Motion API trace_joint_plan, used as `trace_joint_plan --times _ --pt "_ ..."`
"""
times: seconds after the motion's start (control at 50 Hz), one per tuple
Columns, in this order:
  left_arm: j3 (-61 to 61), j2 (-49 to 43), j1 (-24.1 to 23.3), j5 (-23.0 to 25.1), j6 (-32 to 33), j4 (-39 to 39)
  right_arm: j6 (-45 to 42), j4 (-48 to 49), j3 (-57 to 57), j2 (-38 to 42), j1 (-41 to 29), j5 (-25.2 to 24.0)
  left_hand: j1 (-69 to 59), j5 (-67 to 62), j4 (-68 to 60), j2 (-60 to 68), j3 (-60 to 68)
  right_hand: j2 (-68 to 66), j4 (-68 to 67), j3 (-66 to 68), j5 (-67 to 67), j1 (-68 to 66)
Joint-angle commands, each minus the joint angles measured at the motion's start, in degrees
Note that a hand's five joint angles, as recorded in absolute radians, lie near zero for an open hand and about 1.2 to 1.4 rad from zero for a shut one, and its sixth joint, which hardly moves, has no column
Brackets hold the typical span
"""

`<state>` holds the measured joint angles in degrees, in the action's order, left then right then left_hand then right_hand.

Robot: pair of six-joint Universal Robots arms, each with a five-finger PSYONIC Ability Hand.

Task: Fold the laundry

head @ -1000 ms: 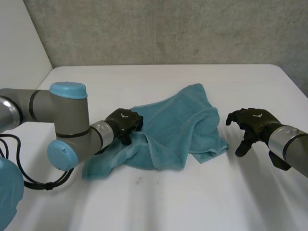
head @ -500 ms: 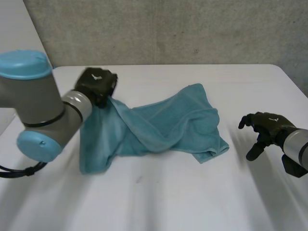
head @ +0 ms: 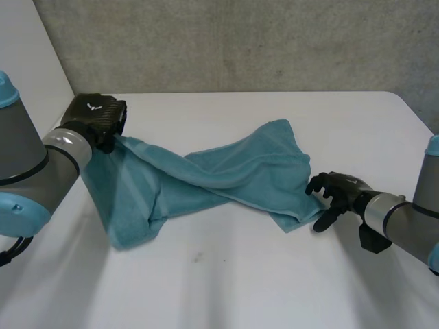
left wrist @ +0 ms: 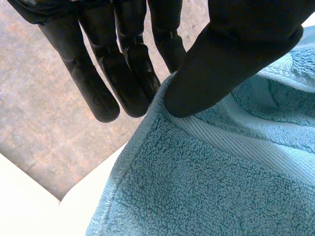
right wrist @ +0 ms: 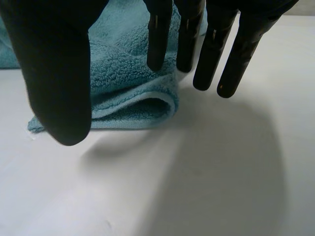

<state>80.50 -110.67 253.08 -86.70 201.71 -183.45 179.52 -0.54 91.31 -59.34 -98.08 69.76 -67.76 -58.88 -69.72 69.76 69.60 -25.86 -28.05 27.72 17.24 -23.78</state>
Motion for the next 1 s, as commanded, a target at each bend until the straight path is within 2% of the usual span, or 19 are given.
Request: trace_joint_plan --times 0.02,0.16,0.56,0.66,0.68,0.78,0.84,0.86,0.88,0.92,1.0 --pt "0.71 0.1 1.01 0.22 -0.09 0.02 -0.4 1.86 -3.77 3.79 -2.64 1.69 -12.24 -11.12 -10.28 10.24 10.4 -14.67 -12.48 12.81 13.29 -16.75" --pt "1.24 0.1 1.1 0.31 -0.18 -0.15 -0.92 2.48 -5.79 6.34 -3.08 5.03 -12.24 -11.12 -10.28 10.24 10.4 -17.86 -15.68 16.0 16.48 -19.95" --pt "1.15 0.1 1.71 0.4 -0.36 -0.51 -1.19 4.59 -7.99 7.83 -3.08 5.29 -12.24 -11.12 -10.28 10.24 10.4 -33.01 -30.82 31.14 31.62 -35.09" --pt "1.24 0.1 1.71 0.4 -0.36 -0.51 -1.27 4.59 -9.31 9.24 -3.08 5.38 -12.24 -11.12 -10.28 10.24 10.4 -45.12 -42.93 43.25 43.73 -47.2" --pt "1.24 0.1 1.71 0.31 -0.36 -0.51 -1.27 4.67 -9.57 9.41 -3.08 5.38 -12.24 -11.12 -10.28 10.24 10.4 -54.05 -51.86 52.19 52.67 -56.13" --pt "1.32 0.1 1.71 0.13 -0.36 -0.42 -1.1 4.76 -10.81 9.33 -2.46 5.29 -12.24 -11.12 -10.28 10.24 10.4 -54.14 -51.95 52.28 52.76 -56.22" --pt "1.24 0.8 1.71 0.04 -0.36 -0.07 -0.75 5.03 -11.68 6.36 -2.03 5.38 -12.24 -11.12 -10.28 10.24 10.4 -54.14 -51.95 52.28 52.76 -56.22" --pt "1.15 2.2 1.71 -0.04 -0.44 0.11 -0.92 4.94 -12.47 1.9 -1.94 5.64 -12.24 -11.12 -10.28 10.24 10.4 -54.14 -51.95 52.28 52.76 -56.22" --pt "1.15 2.21 1.71 -0.04 -0.44 0.11 -0.92 4.94 -12.48 1.86 -1.94 5.65 -12.24 -11.12 -10.28 10.24 10.4 -54.14 -51.95 52.28 52.76 -56.22" --pt "1.15 5.62 1.89 -0.04 -0.44 0.11 -0.92 4.06 -14.4 -6.8 -1.33 5.12 -12.24 -11.12 -10.28 10.24 10.4 -54.14 -51.95 52.28 52.76 -56.22" --pt "1.15 9.58 2.24 -0.04 -0.36 0.11 -1.97 1.53 -16.94 -12.88 0.25 4.42 -12.24 -11.12 -10.28 10.24 10.4 -54.14 -51.95 52.28 52.76 -56.22"
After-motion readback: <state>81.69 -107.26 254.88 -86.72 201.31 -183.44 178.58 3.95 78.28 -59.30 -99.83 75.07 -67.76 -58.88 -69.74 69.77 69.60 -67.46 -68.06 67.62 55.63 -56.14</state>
